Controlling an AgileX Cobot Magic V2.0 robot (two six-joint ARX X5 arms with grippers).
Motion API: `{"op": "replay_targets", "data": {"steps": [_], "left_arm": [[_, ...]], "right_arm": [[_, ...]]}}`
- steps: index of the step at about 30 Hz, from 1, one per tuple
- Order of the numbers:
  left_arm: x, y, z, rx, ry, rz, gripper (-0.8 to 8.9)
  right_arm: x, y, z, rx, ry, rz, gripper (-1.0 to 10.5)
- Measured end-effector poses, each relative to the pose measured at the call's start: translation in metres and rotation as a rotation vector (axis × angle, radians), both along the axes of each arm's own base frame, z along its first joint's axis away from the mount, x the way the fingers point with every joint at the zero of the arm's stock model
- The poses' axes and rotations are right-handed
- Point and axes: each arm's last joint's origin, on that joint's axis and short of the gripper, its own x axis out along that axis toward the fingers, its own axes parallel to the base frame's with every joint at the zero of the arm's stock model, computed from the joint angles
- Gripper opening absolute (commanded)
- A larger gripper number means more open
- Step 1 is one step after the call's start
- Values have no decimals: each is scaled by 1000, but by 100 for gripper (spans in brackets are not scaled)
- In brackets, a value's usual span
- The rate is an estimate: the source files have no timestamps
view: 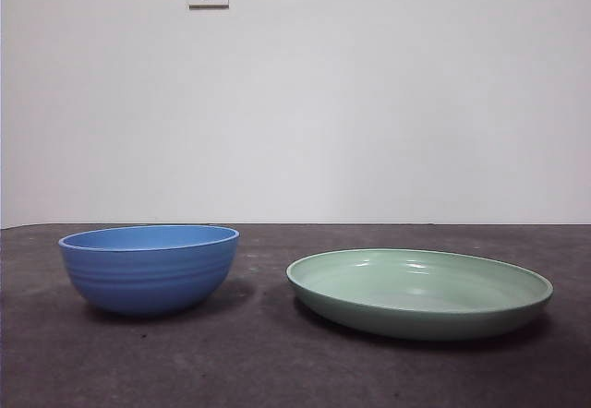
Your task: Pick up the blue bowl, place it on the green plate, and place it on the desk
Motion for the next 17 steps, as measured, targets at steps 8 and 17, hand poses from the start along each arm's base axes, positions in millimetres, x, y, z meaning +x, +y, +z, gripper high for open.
{"op": "replay_targets", "data": {"steps": [8, 17], "left_arm": [[18, -3, 75, 47, -36, -77, 15], [59, -9, 115, 119, 16, -245, 15]], "right_arm": [[16, 3, 58, 36, 126, 151, 12], [50, 7, 103, 5, 214, 376, 12]]}}
